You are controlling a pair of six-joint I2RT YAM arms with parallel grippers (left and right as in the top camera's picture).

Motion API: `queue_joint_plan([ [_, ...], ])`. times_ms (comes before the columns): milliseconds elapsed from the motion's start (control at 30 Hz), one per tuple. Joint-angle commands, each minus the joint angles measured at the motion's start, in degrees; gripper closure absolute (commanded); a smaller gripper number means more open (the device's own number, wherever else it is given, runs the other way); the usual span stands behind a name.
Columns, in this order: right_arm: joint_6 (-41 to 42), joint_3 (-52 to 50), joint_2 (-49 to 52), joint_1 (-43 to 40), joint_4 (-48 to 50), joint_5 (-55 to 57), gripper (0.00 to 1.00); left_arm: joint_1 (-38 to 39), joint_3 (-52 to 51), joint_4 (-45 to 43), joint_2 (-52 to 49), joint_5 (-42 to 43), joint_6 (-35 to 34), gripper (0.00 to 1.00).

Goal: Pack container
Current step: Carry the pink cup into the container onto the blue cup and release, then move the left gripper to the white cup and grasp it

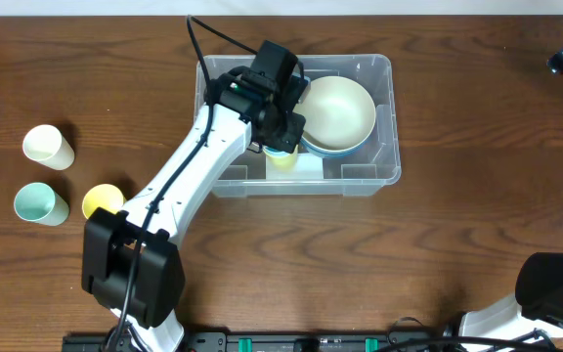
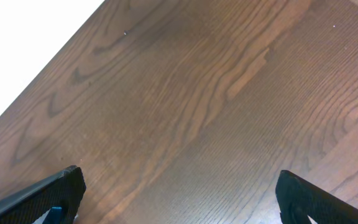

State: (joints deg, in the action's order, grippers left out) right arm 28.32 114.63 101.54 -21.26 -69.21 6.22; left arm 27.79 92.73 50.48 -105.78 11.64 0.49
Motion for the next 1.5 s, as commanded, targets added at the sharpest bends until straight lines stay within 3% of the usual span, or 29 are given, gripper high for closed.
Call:
queue_joint_plan([
  [0, 0.8, -0.1, 0.1, -0.3, 0.0, 0.4, 0.01, 0.9, 0.5, -0.3, -0.9, -0.3, 1.0, 0.84],
  [33, 0.8, -0.1, 0.1, -0.3, 0.0, 0.4, 0.01, 0.9, 0.5, -0.3, -0.9, -0.3, 1.0, 0.60],
  [133, 0.8, 0.0, 0.1, -0.3, 0.0, 0.4, 0.01, 0.9, 0.5, 0.0, -0.4, -0.3, 1.0, 0.08],
  [200, 0.8, 0.0, 0.1, -0.3, 0.0, 0.4, 0.01, 0.7, 0.7, 0.7, 0.5, -0.3, 1.0, 0.01],
  [367, 0.8, -0.1, 0.1, -0.3, 0.0, 0.4, 0.01, -0.5, 2.9, 4.9, 5.6, -2.2, 0.4, 0.02],
  [500, 0.8, 0.0, 0.1, -0.3, 0.0, 0.4, 0.01, -4.0, 3.9, 8.2, 12.5, -13.3, -3.8, 0.02],
  [600, 0.8, 0.0, 0.1, -0.3, 0.0, 0.4, 0.01, -9.6, 3.9, 8.9, 17.2, -20.1, -6.1, 0.02],
  [767, 0.8, 0.0, 0.1, -0.3, 0.0, 0.4, 0.01, -23.1, 3.9, 6.9, 19.5, -23.9, -9.5, 0.02],
  [933, 0.8, 0.0, 0.1, -0.3, 0.0, 0.4, 0.01, -37.4, 3.9, 3.3, 15.5, -23.9, -17.2, 0.02],
  [1067, 0.8, 0.0, 0.1, -0.3, 0.0, 0.4, 0.01, -44.1, 3.9, 1.4, 10.5, -23.5, -17.3, 0.02],
  [1467, 0.8, 0.0, 0.1, -0.3, 0.0, 0.4, 0.01, -48.8, 3.9, -2.7, -4.0, -22.2, -17.3, 0.02],
])
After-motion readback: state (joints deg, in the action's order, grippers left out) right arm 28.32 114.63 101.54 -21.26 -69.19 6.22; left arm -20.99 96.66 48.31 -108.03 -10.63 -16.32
